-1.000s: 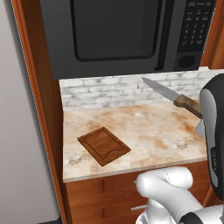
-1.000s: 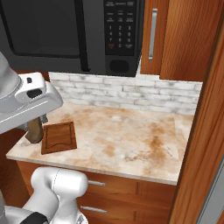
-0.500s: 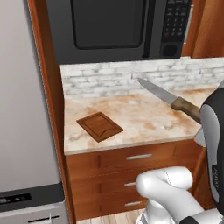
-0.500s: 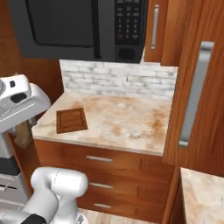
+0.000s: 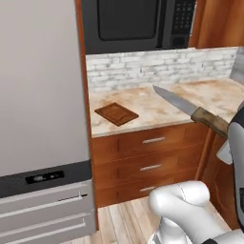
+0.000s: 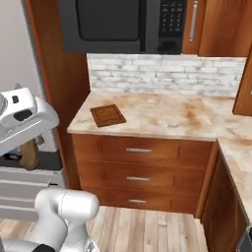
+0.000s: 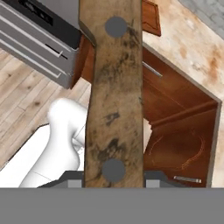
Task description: Move the cutting board and knife to the sink. Then move spray from the cabinet to the counter.
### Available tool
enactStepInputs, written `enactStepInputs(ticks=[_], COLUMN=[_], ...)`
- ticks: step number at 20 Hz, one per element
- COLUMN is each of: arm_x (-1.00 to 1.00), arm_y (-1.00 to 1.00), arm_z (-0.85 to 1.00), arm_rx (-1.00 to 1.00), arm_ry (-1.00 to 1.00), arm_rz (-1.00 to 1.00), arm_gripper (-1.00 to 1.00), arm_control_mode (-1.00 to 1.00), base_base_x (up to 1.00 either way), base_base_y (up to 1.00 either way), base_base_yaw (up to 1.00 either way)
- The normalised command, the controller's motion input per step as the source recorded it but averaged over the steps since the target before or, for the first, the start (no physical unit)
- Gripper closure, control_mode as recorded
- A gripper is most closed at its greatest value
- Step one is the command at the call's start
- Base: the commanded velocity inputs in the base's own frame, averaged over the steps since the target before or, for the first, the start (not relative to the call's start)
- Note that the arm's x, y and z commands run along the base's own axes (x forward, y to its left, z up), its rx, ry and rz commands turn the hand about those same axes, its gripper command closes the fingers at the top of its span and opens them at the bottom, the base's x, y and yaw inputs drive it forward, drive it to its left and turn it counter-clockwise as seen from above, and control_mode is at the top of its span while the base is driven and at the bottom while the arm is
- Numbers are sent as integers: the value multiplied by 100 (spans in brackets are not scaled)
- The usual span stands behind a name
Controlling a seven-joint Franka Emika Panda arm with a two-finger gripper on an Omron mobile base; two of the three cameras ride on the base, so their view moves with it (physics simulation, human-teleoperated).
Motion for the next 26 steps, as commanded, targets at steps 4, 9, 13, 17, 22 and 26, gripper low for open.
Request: enactStepInputs(ticks=[4,9,13,17,22,26], arm_x=[0,0,0,0,0,0], arm_y=[0,0,0,0,0,0], arm_z=[0,0,0,0,0,0], arm_rx=[0,0,0,0,0,0], arm_ry=[0,0,0,0,0,0], arm_rz=[0,0,0,0,0,0], arm_gripper=[100,100,100,100,100,100], arm_control_mode=[100,100,100,100,100,100], base_base_x=[-44,-3,0,0,0,0], base_base_y=[78,3,0,0,0,0], base_base_yaw=[-61,-97,-100,-100,-100,-100])
